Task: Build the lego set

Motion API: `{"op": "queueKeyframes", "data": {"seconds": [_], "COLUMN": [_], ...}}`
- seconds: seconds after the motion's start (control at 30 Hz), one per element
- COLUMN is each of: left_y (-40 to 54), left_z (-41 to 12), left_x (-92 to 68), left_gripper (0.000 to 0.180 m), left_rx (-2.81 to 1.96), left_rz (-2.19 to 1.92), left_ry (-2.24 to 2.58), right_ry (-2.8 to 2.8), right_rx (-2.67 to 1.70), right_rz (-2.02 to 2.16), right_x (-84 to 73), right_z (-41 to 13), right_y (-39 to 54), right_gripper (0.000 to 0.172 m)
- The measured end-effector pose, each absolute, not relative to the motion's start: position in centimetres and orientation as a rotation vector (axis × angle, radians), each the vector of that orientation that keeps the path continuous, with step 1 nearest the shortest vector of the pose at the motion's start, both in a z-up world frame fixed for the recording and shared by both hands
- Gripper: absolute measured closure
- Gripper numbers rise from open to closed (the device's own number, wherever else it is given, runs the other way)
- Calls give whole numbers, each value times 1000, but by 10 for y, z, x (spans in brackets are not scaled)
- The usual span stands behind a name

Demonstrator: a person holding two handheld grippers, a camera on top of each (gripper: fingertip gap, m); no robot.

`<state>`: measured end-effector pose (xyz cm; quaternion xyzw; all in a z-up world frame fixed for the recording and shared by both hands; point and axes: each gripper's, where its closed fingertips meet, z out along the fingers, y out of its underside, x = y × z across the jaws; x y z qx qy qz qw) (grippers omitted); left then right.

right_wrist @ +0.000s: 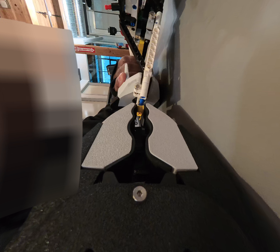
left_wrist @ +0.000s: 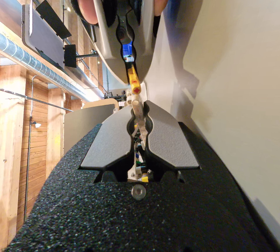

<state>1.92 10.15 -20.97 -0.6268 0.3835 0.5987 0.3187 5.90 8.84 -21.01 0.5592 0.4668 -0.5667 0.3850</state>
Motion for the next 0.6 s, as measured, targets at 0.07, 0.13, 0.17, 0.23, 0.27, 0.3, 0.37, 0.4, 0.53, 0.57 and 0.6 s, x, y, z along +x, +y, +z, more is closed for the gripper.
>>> {"op": "queueKeyframes", "data": {"seconds": [0.07,0.13,0.17,0.23,0.27,0.3,0.37,0.4,0.53,0.57,0.6], "left_y": [101,101,102,103,103,104,104,104,106,107,107], "left_z": [-211,-212,-213,-214,-214,-215,-216,-217,-218,-218,-218], "left_x": [18,19,19,18,17,17,15,14,8,8,8], "left_gripper": [172,172,172,172,172,172,173,173,173,173,173], "left_rx": [-1652,-1646,-1645,-1644,-1646,-1647,-1643,-1648,-1662,-1662,-1661], "left_rz": [1567,1547,1538,1522,1520,1511,1498,1491,1503,1502,1498], "left_ry": [1019,1034,1041,1057,1063,1069,1087,1095,1113,1119,1121], "right_ry": [1180,1172,1165,1173,1184,1194,1209,1216,1223,1224,1228], "right_rx": [1434,1434,1433,1435,1437,1439,1434,1434,1425,1418,1409], "right_rz": [-1433,-1413,-1402,-1386,-1379,-1372,-1355,-1346,-1318,-1309,-1298], "right_x": [58,58,58,58,57,56,55,53,47,46,45], "right_z": [-211,-212,-213,-214,-215,-216,-217,-218,-219,-220,-220], "right_y": [88,88,88,88,89,89,89,89,92,92,92], "right_gripper": [164,164,164,165,165,165,165,165,165,165,165]}}
